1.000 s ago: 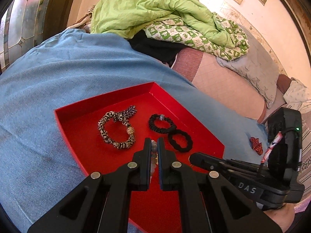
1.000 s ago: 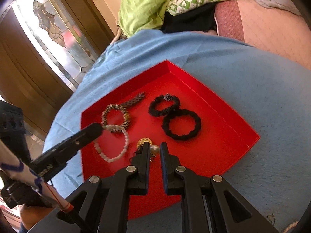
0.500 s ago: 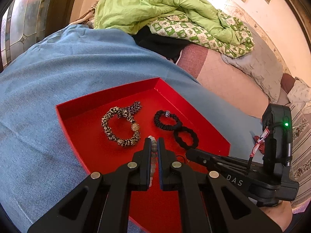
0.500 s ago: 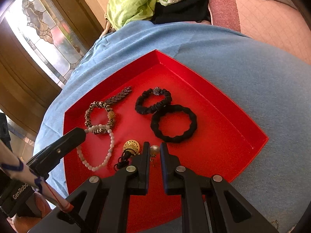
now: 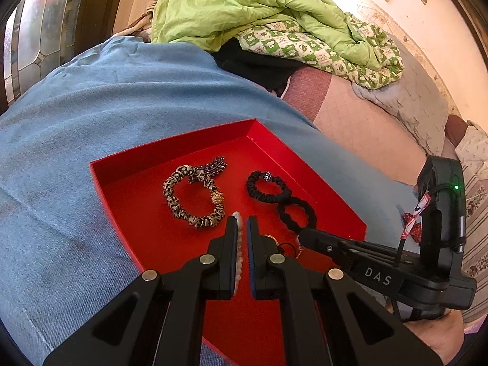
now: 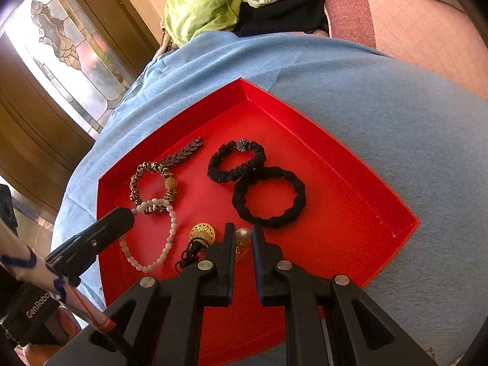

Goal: Organize jewelry

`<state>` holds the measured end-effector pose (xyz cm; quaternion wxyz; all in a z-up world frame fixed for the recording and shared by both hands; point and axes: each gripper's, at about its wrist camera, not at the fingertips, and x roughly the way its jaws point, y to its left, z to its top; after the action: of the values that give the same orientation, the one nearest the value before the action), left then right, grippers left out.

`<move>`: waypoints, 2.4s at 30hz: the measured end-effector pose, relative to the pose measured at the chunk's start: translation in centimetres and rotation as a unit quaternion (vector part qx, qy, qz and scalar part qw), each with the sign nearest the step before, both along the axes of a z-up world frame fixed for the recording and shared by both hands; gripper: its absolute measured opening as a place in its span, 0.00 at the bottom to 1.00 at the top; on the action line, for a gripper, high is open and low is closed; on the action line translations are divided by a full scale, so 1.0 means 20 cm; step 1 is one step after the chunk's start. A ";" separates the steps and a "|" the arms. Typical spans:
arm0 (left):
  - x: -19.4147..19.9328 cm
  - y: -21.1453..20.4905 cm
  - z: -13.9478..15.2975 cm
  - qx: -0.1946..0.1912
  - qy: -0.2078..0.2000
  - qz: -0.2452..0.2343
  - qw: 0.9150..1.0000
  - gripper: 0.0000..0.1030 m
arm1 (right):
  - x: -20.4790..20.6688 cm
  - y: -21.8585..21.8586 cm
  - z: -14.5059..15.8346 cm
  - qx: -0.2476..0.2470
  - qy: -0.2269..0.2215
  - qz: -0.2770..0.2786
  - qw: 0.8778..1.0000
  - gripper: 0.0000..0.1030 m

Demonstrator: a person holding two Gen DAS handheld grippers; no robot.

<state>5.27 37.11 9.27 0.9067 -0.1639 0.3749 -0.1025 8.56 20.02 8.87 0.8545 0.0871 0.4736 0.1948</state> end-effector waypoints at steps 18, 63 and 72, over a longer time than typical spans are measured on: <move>-0.03 -0.09 0.09 0.022 -0.033 0.003 0.999 0.14 | -0.10 -0.08 0.17 0.024 -0.028 0.002 0.999 0.12; -0.46 -1.37 -0.22 0.173 0.010 -0.270 0.947 0.28 | -0.85 -1.32 0.09 0.075 -0.039 -0.138 0.987 0.14; -0.42 -1.30 -0.12 0.148 -0.018 -0.249 0.957 0.23 | -0.84 -1.21 0.07 0.053 -0.041 -0.094 0.993 0.14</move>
<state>-3.07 11.18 6.92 0.8732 0.0721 0.3983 -0.2715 -8.31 -4.25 10.24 0.8818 0.1687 0.4171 0.1418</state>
